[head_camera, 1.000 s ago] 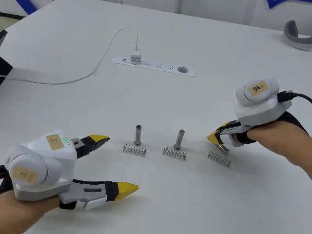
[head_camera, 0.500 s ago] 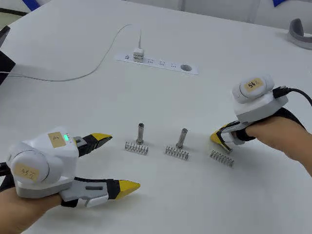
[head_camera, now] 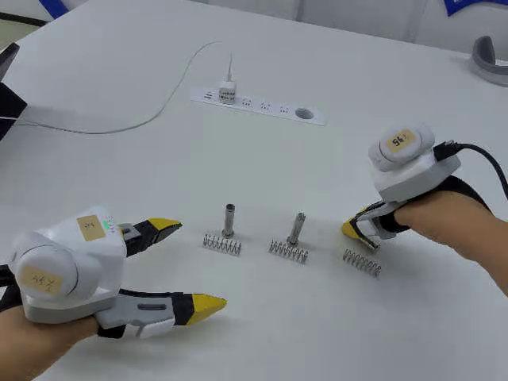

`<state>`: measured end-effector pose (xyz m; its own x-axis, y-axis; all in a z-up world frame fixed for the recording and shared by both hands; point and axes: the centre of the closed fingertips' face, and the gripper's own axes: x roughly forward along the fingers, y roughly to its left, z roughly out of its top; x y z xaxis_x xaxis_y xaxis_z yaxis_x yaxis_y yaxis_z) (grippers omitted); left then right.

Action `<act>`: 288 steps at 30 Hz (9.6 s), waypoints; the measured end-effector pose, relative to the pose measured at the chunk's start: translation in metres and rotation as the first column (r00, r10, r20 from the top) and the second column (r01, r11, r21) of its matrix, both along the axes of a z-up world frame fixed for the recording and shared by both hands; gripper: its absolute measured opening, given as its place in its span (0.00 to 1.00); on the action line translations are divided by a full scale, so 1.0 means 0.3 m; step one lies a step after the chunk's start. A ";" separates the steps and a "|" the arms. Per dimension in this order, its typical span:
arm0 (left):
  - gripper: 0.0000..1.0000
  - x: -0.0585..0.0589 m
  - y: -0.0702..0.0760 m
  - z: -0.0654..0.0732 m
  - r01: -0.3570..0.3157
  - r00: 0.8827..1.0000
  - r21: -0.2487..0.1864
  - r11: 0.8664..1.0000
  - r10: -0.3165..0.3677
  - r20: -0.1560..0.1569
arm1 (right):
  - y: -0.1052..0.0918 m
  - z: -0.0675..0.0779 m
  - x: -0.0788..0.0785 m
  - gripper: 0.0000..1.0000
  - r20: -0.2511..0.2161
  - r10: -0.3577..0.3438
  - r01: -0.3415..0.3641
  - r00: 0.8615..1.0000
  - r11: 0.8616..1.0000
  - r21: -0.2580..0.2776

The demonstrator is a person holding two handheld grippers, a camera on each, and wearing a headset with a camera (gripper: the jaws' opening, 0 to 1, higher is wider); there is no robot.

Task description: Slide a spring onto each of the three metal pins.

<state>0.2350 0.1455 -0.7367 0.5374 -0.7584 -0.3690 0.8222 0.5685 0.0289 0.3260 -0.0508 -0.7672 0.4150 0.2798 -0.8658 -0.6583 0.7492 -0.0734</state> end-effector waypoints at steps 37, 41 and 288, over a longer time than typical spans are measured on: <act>0.74 -0.013 -0.018 0.030 0.019 1.000 -0.003 1.000 -0.019 0.023 | -0.013 0.165 -0.079 0.09 0.156 -0.095 0.069 0.983 0.984 0.165; 0.74 -0.012 -0.015 0.034 0.018 0.999 -0.004 1.000 -0.017 0.027 | -0.015 0.163 -0.097 0.09 0.161 -0.102 0.072 0.982 0.980 0.183; 0.60 -0.009 -0.049 0.033 0.031 0.999 -0.027 0.999 -0.030 0.034 | 0.077 0.430 -0.229 0.12 0.198 0.401 -0.414 0.895 0.910 0.027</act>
